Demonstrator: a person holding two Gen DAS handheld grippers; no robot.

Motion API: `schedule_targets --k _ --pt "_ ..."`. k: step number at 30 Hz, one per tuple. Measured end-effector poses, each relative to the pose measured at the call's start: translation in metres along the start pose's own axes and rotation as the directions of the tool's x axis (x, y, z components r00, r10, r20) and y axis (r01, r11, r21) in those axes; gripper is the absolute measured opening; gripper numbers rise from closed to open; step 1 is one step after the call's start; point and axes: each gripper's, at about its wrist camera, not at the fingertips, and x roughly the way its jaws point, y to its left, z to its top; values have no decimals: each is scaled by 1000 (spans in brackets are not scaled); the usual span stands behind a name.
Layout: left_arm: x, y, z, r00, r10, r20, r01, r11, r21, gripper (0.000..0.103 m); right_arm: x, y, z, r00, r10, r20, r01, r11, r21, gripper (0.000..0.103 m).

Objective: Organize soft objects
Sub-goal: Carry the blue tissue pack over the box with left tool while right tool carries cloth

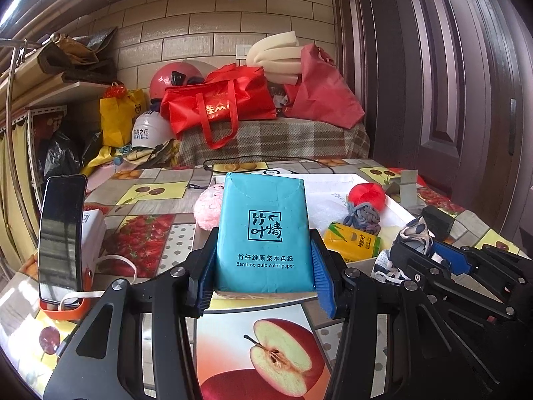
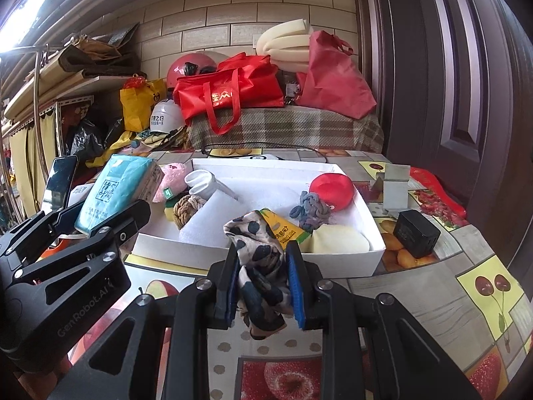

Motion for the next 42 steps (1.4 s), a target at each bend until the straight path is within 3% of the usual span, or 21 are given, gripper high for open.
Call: schedule_targets --k 42 --pt "87 11 30 996 70 -46 -71 997 -11 50 82 -2 41 999 -43 2 43 999 30 26"
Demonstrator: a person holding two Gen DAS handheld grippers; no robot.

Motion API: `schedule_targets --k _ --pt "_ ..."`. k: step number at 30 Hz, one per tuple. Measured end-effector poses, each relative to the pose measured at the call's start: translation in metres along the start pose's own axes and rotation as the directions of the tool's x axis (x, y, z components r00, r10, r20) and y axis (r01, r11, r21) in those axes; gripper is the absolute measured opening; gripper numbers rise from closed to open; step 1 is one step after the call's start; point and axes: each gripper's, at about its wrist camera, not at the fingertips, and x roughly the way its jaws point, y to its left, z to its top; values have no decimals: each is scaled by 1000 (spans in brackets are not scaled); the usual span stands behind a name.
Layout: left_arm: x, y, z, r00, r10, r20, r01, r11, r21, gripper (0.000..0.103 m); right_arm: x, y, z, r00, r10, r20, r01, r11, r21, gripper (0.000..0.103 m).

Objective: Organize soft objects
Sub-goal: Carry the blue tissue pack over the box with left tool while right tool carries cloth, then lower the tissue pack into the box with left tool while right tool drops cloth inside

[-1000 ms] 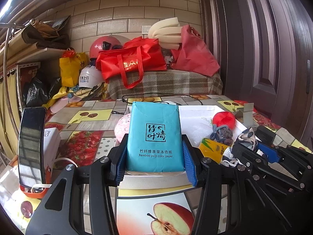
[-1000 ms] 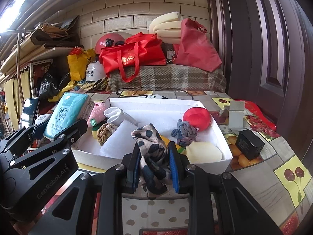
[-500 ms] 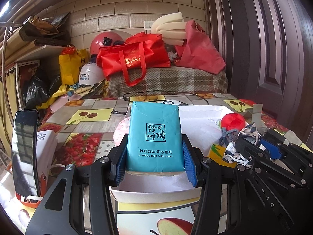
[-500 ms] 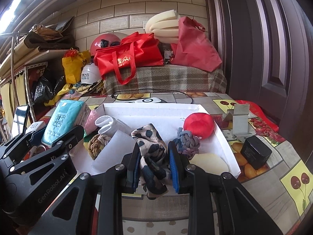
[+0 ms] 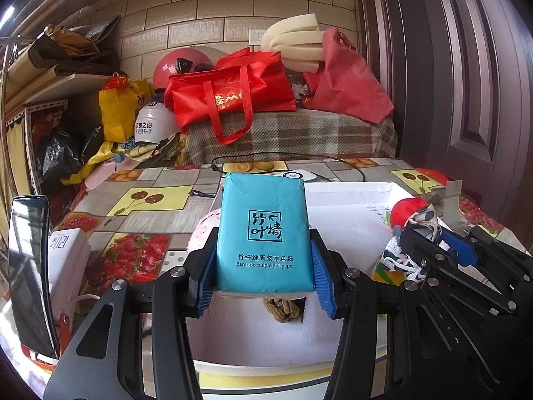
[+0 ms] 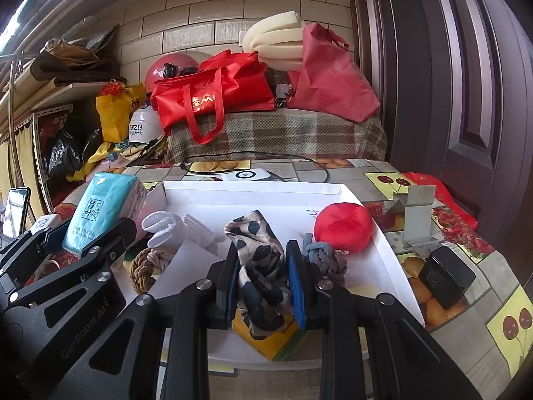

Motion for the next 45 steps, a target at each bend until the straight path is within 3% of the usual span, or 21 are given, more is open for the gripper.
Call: schedule_targets --k 13,18,40,43,45 --pt "26 -4 9 1000 26 -18 -25 999 20 50 25 -5 11 1000 -27 -7 27 1000 10 26" --pt "39 -3 12 998 15 -57 -14 1000 21 50 34 -6 15 999 -41 -25 41 999 9 26" --pt "58 -14 16 996 16 -87 -9 997 80 53 54 -5 23 996 -81 -35 80 997 -21 27" --pt "57 -12 17 997 24 -78 -18 998 67 58 53 -5 23 996 -92 -21 91 996 -18 39" --pt "56 -9 17 997 35 -68 -32 998 46 63 52 -9 23 994 -105 -18 105 995 3 54"
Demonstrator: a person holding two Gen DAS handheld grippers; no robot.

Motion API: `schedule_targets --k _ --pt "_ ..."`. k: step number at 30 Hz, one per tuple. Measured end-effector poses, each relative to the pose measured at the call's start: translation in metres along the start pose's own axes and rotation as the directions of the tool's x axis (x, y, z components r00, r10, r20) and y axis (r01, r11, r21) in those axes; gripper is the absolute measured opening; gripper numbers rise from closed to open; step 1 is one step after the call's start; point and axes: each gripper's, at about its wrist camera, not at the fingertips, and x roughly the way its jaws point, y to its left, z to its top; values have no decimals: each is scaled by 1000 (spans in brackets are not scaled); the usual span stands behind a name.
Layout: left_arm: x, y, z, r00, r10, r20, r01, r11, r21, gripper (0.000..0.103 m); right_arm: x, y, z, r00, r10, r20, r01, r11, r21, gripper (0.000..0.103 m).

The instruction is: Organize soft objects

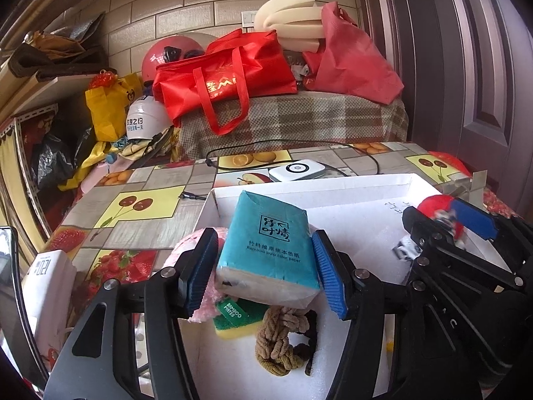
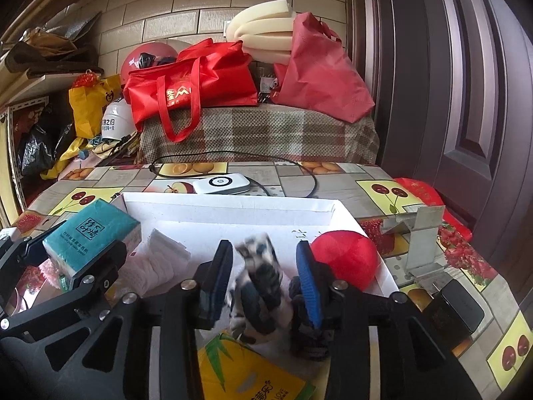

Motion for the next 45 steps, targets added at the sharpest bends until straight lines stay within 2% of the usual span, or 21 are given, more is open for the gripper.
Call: schedule_targets --k 1,2,3,6,10,14,15,16,20,26,34,40,45 --pt "-1 2 0 1000 14 5 -14 1000 -12 68 0 -2 0 1000 -10 -2 10 1000 14 60" --pt "-2 5 -1 999 33 6 -32 999 -31 78 0 -6 0 1000 -21 -3 21 999 34 68" --pt "-2 9 -1 999 46 4 -46 998 -53 85 0 -8 0 1000 -25 -3 25 999 47 73" --pt "-6 16 -2 997 74 25 -71 993 -95 90 -2 -9 -1 999 -31 7 31 998 59 81" --pt "-19 23 -4 991 98 90 -86 988 -131 90 -9 -4 -2 998 -30 46 29 999 32 82" --pt "-30 27 -7 985 102 142 -80 986 -148 92 -13 -14 -2 998 -17 64 13 997 72 99" --pt "-31 28 -7 984 103 146 -81 985 -152 100 -12 -17 -2 998 -14 57 9 996 87 103" --pt "-31 29 -7 984 110 142 -87 983 -158 103 -13 -20 -3 999 0 51 -5 996 93 103" --pt "-34 33 -9 986 106 130 -83 982 -169 103 -22 -23 -7 999 11 48 -15 997 78 103" --pt "-49 35 -18 988 103 111 -84 983 -165 103 -52 -13 -16 991 27 134 -26 1000 -15 103" --pt "-91 27 -37 992 22 124 -10 996 -94 103 -79 -30 -31 994 44 100 -47 999 23 103" --pt "-127 18 -55 994 -29 102 35 998 -57 103 -113 -43 -49 995 73 66 -74 997 13 103" --pt "-147 10 -70 998 -46 45 48 997 -53 103 -131 -48 -66 994 98 -40 -99 995 -26 103"
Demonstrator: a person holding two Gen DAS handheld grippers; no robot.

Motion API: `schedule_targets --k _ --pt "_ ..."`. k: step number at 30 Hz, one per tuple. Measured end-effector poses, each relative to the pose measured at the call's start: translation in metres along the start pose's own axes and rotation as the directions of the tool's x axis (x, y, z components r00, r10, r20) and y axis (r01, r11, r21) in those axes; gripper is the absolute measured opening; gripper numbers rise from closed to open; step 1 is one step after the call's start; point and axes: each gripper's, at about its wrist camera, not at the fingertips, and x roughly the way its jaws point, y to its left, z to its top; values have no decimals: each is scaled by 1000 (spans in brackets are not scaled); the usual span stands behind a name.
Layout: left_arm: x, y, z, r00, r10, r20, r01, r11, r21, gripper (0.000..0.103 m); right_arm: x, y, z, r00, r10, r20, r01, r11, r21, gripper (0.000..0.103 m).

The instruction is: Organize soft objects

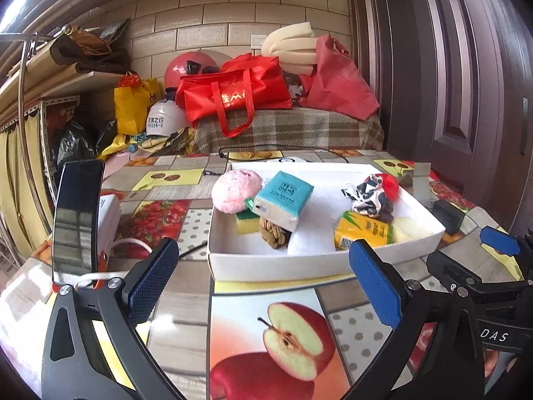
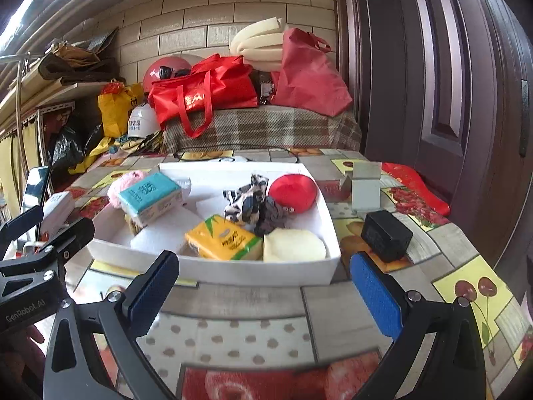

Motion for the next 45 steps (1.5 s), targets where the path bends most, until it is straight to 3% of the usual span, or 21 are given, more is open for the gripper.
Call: schedule_targets --k 3,9,12,14,20,22,28,32,45 --pt "-10 -4 -7 999 3 -38 -3 1000 -6 103 -17 -1 -9 1000 -6 8 6 1000 -12 103" --pt "-26 -11 -16 998 28 -56 -28 1000 9 103 -67 -3 -21 986 -37 165 36 999 9 103" --pt "-33 -17 -18 997 58 -55 -55 998 40 103 -102 -9 -25 935 -147 322 128 989 80 103" --pt "-39 -21 -19 996 73 -44 -70 996 58 103 -123 -15 -29 907 -190 375 147 979 142 103" --pt "-63 -39 -24 995 99 4 -99 992 84 103 -131 -33 -42 933 -238 269 174 955 241 103" --pt "-66 -45 -25 996 87 1 -87 991 106 103 -130 -41 -43 942 -206 266 134 955 265 103" --pt "-60 -52 -27 997 31 -67 -21 990 139 103 -138 -35 -49 930 -232 286 158 953 258 103" --pt "-61 -50 -26 998 26 -53 -19 992 125 103 -145 -30 -52 920 -231 317 160 959 235 103" --pt "-63 -51 -27 998 8 -60 -1 993 117 103 -143 -41 -53 924 -227 308 142 951 274 103"
